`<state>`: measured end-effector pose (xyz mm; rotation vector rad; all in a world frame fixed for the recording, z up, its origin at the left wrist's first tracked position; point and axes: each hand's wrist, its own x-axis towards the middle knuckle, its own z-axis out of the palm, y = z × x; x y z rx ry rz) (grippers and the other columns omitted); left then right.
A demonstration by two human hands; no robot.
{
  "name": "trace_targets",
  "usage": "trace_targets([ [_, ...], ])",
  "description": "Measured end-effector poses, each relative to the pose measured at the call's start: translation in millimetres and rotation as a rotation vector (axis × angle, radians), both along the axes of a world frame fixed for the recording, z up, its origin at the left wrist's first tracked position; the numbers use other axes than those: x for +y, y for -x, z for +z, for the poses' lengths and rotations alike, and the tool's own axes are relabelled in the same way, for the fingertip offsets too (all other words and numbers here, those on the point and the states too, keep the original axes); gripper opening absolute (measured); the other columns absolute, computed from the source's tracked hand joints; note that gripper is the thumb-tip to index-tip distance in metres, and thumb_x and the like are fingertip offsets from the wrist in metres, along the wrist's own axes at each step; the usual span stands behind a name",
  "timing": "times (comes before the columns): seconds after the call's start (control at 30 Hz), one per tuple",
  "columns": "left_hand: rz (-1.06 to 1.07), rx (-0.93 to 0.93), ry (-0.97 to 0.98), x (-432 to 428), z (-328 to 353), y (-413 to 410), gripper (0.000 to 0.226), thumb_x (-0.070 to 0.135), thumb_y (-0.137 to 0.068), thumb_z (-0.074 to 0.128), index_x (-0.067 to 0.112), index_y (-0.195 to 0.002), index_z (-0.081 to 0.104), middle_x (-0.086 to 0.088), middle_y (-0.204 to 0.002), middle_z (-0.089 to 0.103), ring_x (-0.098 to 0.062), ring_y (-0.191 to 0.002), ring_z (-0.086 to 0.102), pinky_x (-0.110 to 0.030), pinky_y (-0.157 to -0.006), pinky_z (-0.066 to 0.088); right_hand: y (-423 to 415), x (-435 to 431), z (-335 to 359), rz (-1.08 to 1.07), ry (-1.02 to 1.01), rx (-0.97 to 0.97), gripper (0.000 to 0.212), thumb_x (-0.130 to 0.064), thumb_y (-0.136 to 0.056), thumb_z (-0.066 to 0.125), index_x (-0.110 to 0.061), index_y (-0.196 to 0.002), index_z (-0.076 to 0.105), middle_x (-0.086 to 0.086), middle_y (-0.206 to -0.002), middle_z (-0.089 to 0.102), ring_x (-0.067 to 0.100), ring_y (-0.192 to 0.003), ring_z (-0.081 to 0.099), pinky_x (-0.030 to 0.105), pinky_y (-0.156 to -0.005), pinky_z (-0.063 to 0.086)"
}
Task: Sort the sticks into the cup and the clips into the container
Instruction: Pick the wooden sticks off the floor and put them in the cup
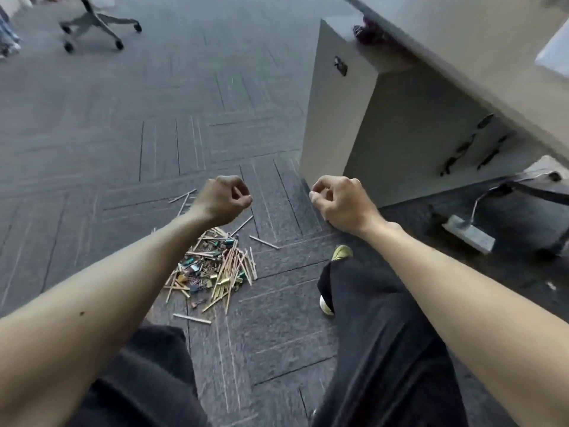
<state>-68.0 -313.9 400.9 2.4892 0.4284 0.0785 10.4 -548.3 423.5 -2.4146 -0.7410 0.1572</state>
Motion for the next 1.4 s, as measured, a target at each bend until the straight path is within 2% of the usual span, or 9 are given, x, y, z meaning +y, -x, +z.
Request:
trace_targets([
  [0.1,0.031,0.115,0.012,24,-47,26,0.009,0.019,-0.086,0.07,0.012,-0.091,0.071,-0.001,-0.079,0.065,-0.013,-0.069,0.058,-0.015,-0.055,0.038,5,18,-48,0.027,0.076,0.123,0.016,-0.03,-0.092,0.06,-0.018,-0.092,0.07,-0.003,-0.08,0.067,0.021,-0.081,0.063,0.039,-0.078,0.054],
  [0.3,0.033,0.346,0.037,68,-145,70,0.011,0.026,-0.087,0.071,0.017,-0.09,0.067,-0.001,-0.084,0.068,-0.014,-0.073,0.063,-0.025,-0.065,0.048,18,54,-142,0.068,0.219,0.3,0.012,-0.03,-0.092,0.06,-0.022,-0.09,0.069,-0.002,-0.085,0.067,0.02,-0.084,0.061,0.036,-0.078,0.051],
  [0.43,-0.008,0.461,0.0,95,-201,92,0.01,0.028,-0.086,0.071,0.021,-0.086,0.064,0.001,-0.085,0.065,-0.02,-0.08,0.063,-0.034,-0.078,0.053,36,81,-206,0.115,0.356,0.379,0.013,-0.031,-0.092,0.059,-0.023,-0.094,0.069,0.003,-0.097,0.07,0.025,-0.092,0.063,0.037,-0.083,0.052],
  [0.6,-0.081,0.576,0.023,119,-239,123,0.012,0.034,-0.085,0.072,0.026,-0.083,0.062,0.002,-0.086,0.068,-0.017,-0.08,0.064,-0.035,-0.079,0.054,72,100,-248,0.189,0.513,0.478,0.019,-0.031,-0.092,0.058,-0.021,-0.102,0.07,0.005,-0.106,0.071,0.026,-0.099,0.063,0.038,-0.087,0.053],
  [0.83,-0.15,0.553,0.035,138,-229,157,0.011,0.031,-0.087,0.07,0.023,-0.092,0.065,0.003,-0.088,0.068,-0.014,-0.081,0.064,-0.035,-0.078,0.056,120,123,-241,0.181,0.617,0.468,0.02,-0.032,-0.09,0.054,-0.024,-0.103,0.068,0.004,-0.11,0.07,0.028,-0.1,0.063,0.042,-0.088,0.053],
  [1.0,-0.238,0.583,-0.025,150,-230,179,0.012,0.032,-0.085,0.069,0.028,-0.089,0.059,0.004,-0.09,0.065,-0.016,-0.084,0.062,-0.037,-0.079,0.056,139,143,-242,0.148,0.587,0.42,0.02,-0.03,-0.092,0.053,-0.023,-0.104,0.067,0.004,-0.108,0.069,0.028,-0.099,0.062,0.037,-0.084,0.051],
  [1.17,-0.313,0.703,-0.141,164,-269,177,0.018,0.036,-0.084,0.069,0.029,-0.098,0.06,0.002,-0.103,0.064,-0.021,-0.091,0.061,-0.035,-0.08,0.054,140,156,-283,0.218,0.641,0.405,0.02,-0.034,-0.092,0.054,-0.023,-0.104,0.065,0.006,-0.111,0.069,0.03,-0.099,0.063,0.039,-0.084,0.053],
  [1.3,-0.426,0.783,-0.217,175,-314,154,0.028,0.029,-0.086,0.067,0.023,-0.113,0.061,-0.002,-0.114,0.061,-0.023,-0.099,0.059,-0.033,-0.076,0.048,118,167,-322,0.225,0.667,0.409,0.02,-0.036,-0.09,0.054,-0.028,-0.104,0.065,0.004,-0.112,0.069,0.03,-0.102,0.063,0.04,-0.087,0.053],
  [1.4,-0.489,0.801,-0.253,183,-350,131,0.032,0.025,-0.085,0.069,0.021,-0.116,0.061,-0.002,-0.115,0.06,-0.024,-0.102,0.059,-0.034,-0.078,0.05,96,179,-352,0.272,0.732,0.404,0.018,-0.036,-0.089,0.055,-0.028,-0.1,0.066,0.005,-0.112,0.069,0.03,-0.102,0.063,0.04,-0.087,0.053],
])
